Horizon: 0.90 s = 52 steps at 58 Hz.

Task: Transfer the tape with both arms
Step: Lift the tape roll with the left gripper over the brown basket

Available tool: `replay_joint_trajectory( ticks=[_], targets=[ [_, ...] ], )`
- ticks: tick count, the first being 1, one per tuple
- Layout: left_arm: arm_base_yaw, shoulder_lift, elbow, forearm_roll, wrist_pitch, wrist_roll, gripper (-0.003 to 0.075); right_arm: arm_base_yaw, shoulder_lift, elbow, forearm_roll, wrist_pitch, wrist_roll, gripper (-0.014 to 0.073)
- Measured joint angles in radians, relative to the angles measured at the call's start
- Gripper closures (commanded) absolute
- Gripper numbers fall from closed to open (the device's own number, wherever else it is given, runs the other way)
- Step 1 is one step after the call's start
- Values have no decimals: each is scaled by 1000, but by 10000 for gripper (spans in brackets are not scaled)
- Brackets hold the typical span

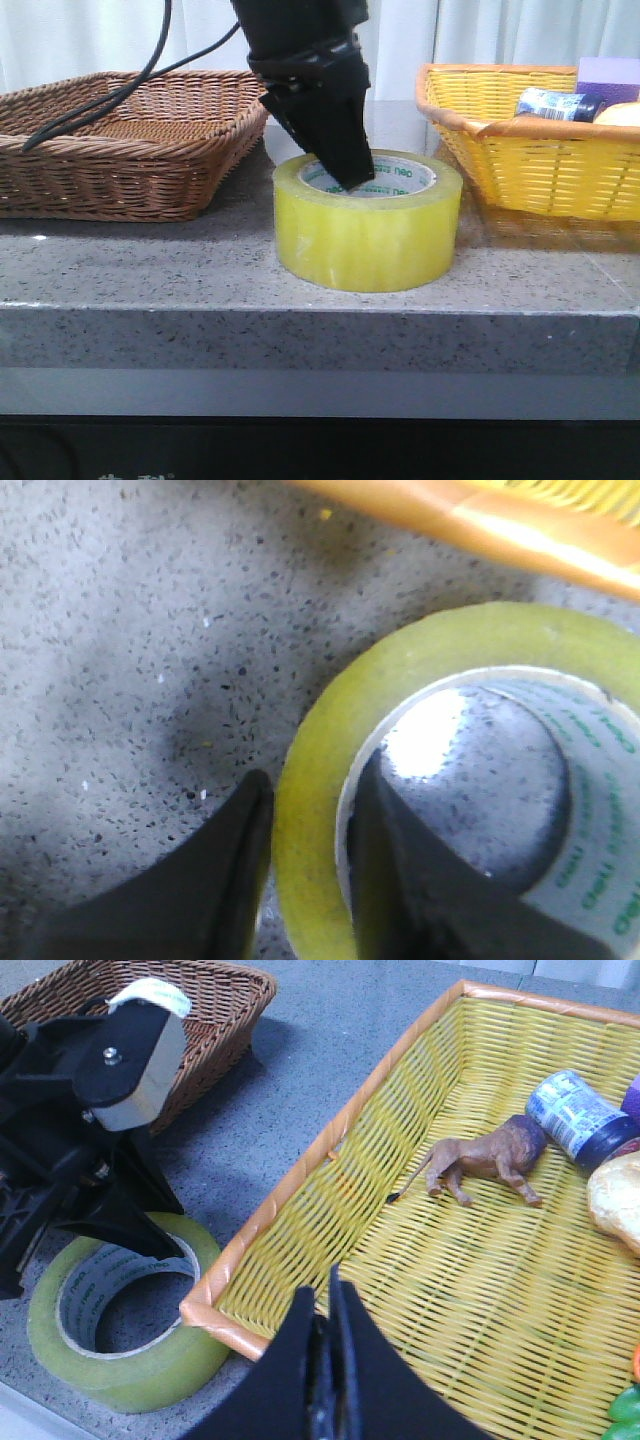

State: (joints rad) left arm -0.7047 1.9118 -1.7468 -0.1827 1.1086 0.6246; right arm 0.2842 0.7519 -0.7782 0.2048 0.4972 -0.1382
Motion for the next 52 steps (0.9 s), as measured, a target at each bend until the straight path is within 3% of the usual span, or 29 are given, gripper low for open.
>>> replay_joint_trajectory(
  ticks=[21,39,52],
  targets=[
    [4,-29,-160,8,137,0,570,0,0,0,0,0,0,661],
    [23,-83,-204,74,154,-38,570,0,0,0,0,0,0,661],
    [161,-103,-204,62,160,-181,570,0,0,0,0,0,0,661]
  ],
)
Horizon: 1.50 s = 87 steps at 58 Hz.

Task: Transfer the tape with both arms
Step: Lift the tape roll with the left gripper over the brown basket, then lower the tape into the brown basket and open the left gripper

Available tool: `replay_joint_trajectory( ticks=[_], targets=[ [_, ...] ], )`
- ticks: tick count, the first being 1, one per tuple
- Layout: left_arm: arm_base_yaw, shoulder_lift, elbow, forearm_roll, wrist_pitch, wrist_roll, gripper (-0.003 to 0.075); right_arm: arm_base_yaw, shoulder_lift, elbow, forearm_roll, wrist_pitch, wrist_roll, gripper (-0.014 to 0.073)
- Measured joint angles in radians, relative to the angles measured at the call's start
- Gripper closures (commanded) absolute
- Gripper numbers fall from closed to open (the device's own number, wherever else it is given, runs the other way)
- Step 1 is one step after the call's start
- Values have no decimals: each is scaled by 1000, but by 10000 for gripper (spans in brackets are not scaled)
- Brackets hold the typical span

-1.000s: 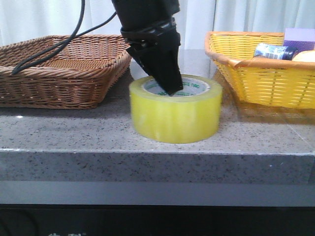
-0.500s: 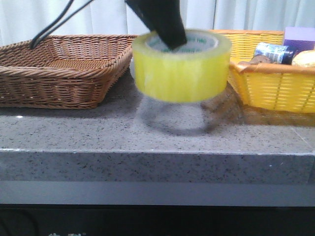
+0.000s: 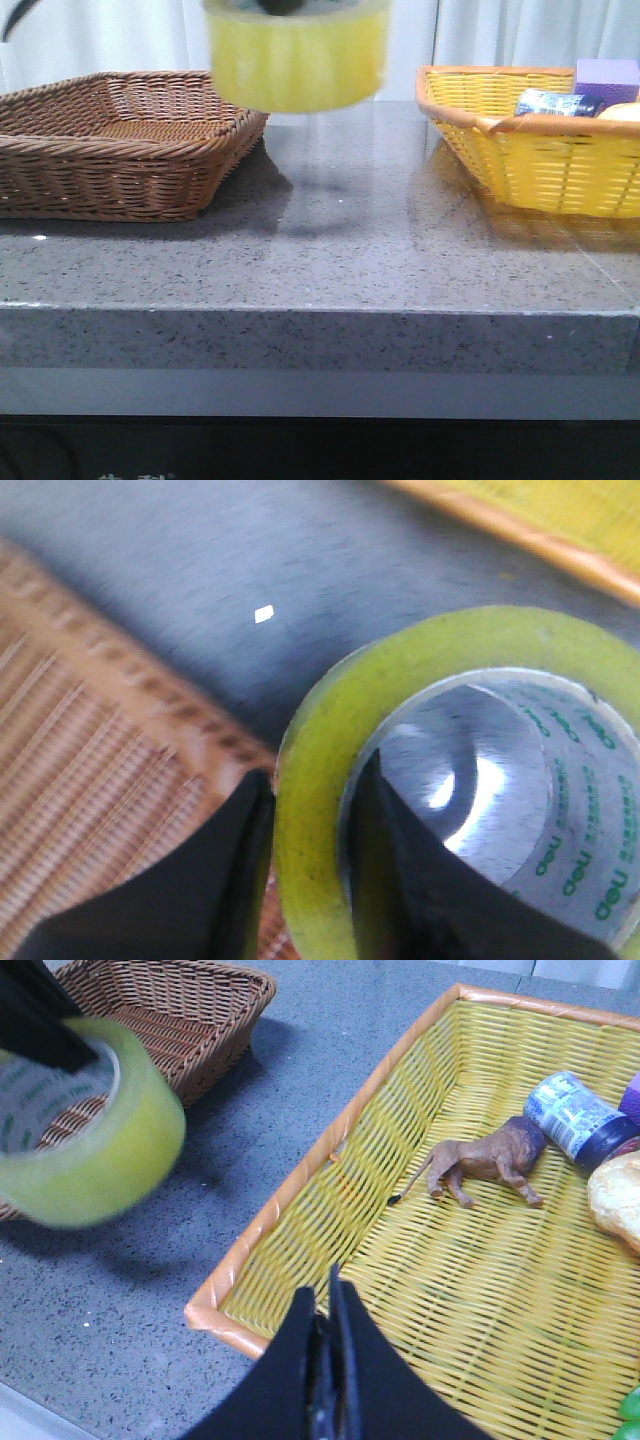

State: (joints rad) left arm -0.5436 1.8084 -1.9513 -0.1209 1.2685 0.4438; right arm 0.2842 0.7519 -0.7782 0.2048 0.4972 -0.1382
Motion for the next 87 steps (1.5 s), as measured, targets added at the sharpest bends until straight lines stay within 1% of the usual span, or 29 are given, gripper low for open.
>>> replay_joint_trajectory(
  ticks=[7,13,19,24,37,44,50,58,61,63,66,71,73,76,78,83,85,87],
  targets=[
    [112,0,0,-50,0,-90,570,0,0,0,0,0,0,661],
    [203,-2,0,-91,0,-132,570,0,0,0,0,0,0,661],
    [266,-2,0,-96,0,-161,570,0,0,0,0,0,0,661],
    [290,2,7,-94,-2,-171,559,0,0,0,0,0,0,661],
    [292,51,65,-56,-2,-186,518,0,0,0,0,0,0,661],
    [292,55,80,-10,-6,-212,498,0,0,0,0,0,0,661],
    [292,55,80,9,-11,-221,443,0,0,0,0,0,0,661],
    [292,55,80,11,-13,-229,307,0,0,0,0,0,0,661],
    [292,55,80,11,-13,-233,274,0,0,0,0,0,0,661],
    [292,55,80,11,-13,-236,269,0,0,0,0,0,0,661],
    [292,55,80,11,-15,-238,285,0,0,0,0,0,0,661],
    [292,46,80,11,-15,-240,360,0,0,0,0,0,0,661],
    [292,41,80,11,-15,-240,408,0,0,0,0,0,0,661],
    [292,27,80,11,-15,-240,505,0,0,0,0,0,0,661],
    [292,22,80,11,-15,-240,551,0,0,0,0,0,0,661],
    [292,14,80,11,-15,-240,698,0,0,0,0,0,0,661],
    [292,14,80,11,-15,-240,740,0,0,0,0,0,0,661],
    [292,14,80,11,-15,-240,740,0,0,0,0,0,0,661]
  ],
)
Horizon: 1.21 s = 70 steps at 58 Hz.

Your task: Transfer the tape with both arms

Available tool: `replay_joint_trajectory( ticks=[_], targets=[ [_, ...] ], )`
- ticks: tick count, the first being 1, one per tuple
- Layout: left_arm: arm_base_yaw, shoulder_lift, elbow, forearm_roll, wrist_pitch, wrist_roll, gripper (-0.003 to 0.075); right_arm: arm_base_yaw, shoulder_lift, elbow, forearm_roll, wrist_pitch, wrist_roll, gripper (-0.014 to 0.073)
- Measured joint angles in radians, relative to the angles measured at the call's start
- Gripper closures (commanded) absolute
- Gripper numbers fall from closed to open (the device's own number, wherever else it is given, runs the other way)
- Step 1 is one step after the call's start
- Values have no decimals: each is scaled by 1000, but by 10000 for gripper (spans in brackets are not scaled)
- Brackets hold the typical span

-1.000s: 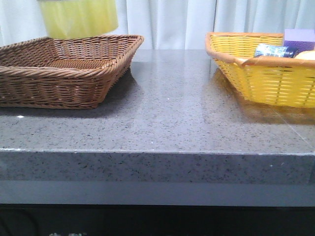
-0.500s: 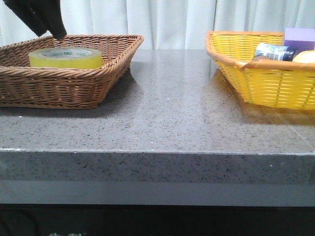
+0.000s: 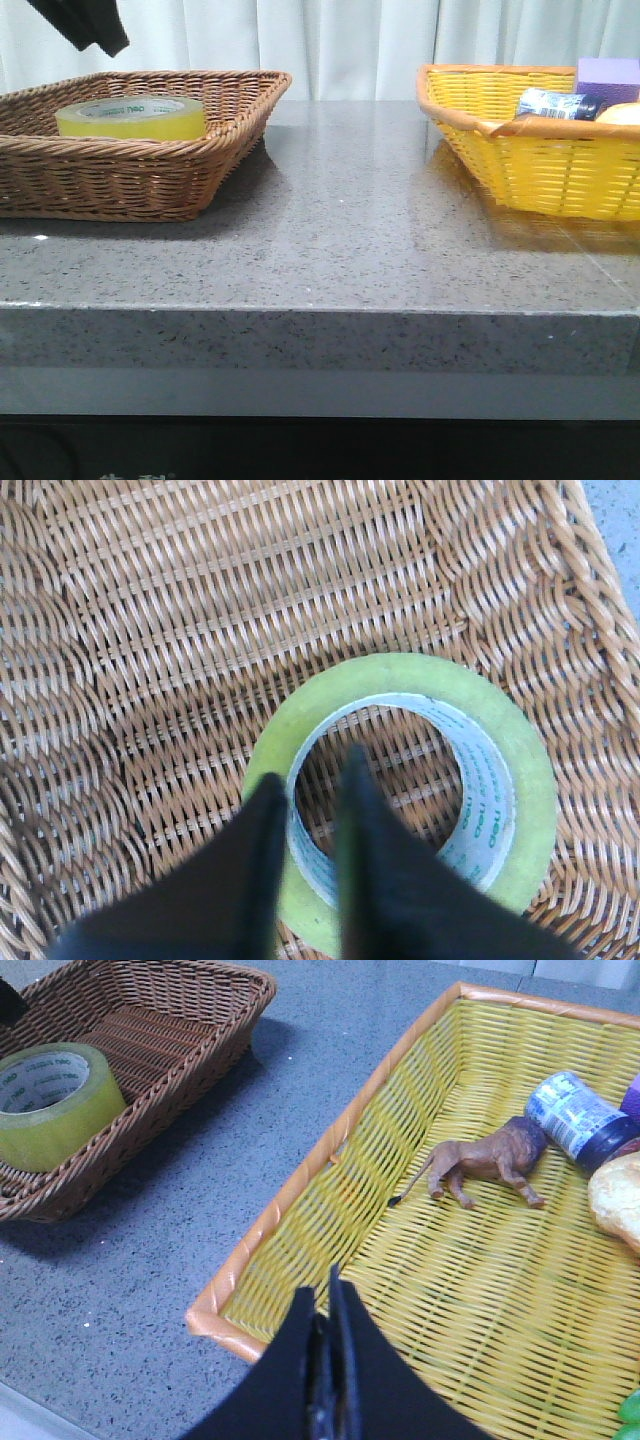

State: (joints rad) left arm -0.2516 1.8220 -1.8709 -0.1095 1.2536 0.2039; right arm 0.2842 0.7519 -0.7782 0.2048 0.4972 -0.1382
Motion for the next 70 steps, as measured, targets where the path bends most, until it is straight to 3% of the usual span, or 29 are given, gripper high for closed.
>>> replay_joint_trajectory(
  ticks=[16,26,36,53,70],
  targets=[
    [0,-52,22,-49,-25,-18,740,-43,0,0,0,0,25,661],
    [0,-227,167,-49,-190,-27,740,-142,-4,0,0,-5,38,661],
    [0,-474,480,-47,-405,-27,740,-157,-65,41,0,-84,43,661],
    [0,-967,1094,-47,-768,-29,740,-157,-276,258,0,-225,44,661],
    [0,-1448,1502,-88,-874,-29,740,-157,-471,379,0,-234,42,661]
  ],
)
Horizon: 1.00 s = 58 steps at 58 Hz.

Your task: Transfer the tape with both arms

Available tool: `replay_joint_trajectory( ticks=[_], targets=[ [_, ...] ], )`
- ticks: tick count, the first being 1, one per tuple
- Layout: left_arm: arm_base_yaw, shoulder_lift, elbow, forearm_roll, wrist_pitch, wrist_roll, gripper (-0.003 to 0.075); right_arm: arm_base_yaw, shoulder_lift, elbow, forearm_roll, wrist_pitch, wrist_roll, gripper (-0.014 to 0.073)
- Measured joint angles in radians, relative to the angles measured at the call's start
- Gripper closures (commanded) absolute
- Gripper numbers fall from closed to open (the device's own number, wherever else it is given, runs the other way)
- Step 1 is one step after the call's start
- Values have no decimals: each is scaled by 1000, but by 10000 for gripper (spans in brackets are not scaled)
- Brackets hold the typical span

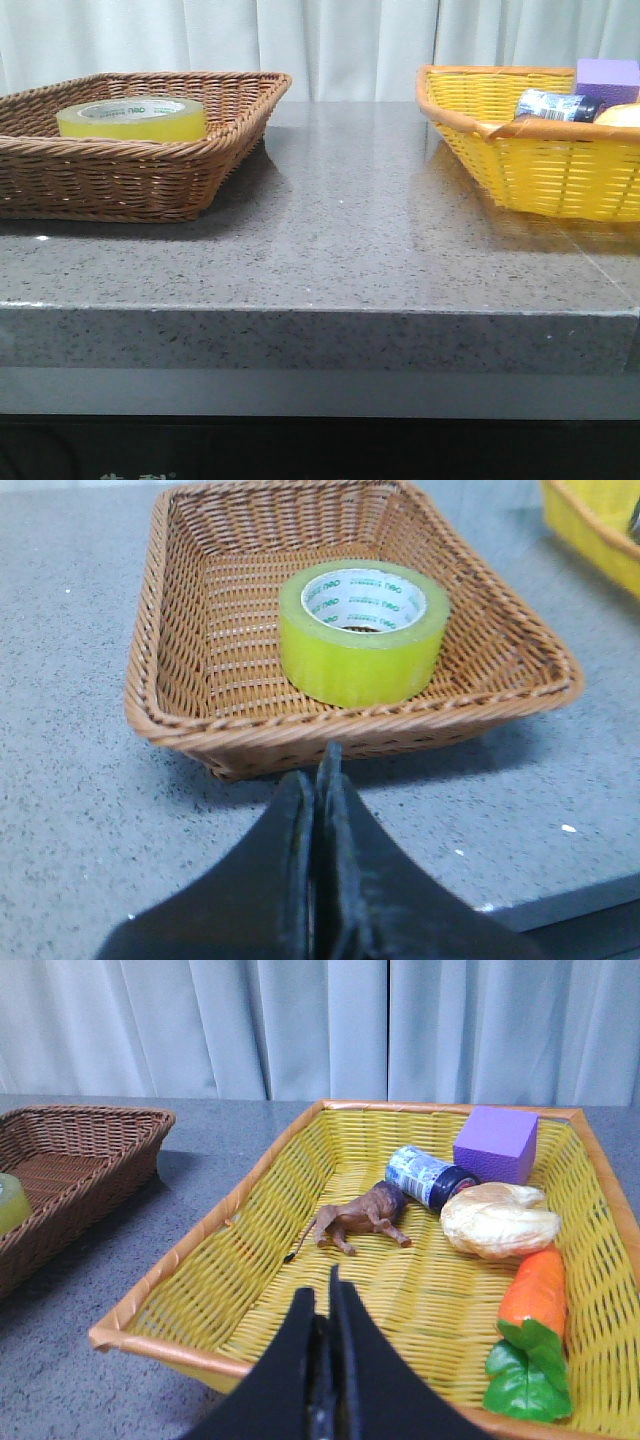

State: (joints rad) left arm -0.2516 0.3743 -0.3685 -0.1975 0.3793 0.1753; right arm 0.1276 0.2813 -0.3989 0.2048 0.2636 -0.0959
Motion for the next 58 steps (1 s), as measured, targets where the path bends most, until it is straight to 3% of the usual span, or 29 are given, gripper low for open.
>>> replay_joint_trajectory(
  ticks=[17,50,58],
  targets=[
    [0,-271,97,-44,-27,0,740,0,-30,22,0,26,0,661],
    [0,-285,113,-44,-42,0,740,0,-30,22,0,26,-2,661],
    [60,-348,176,-34,-54,-3,740,0,-30,22,0,26,-2,661]
  ],
)
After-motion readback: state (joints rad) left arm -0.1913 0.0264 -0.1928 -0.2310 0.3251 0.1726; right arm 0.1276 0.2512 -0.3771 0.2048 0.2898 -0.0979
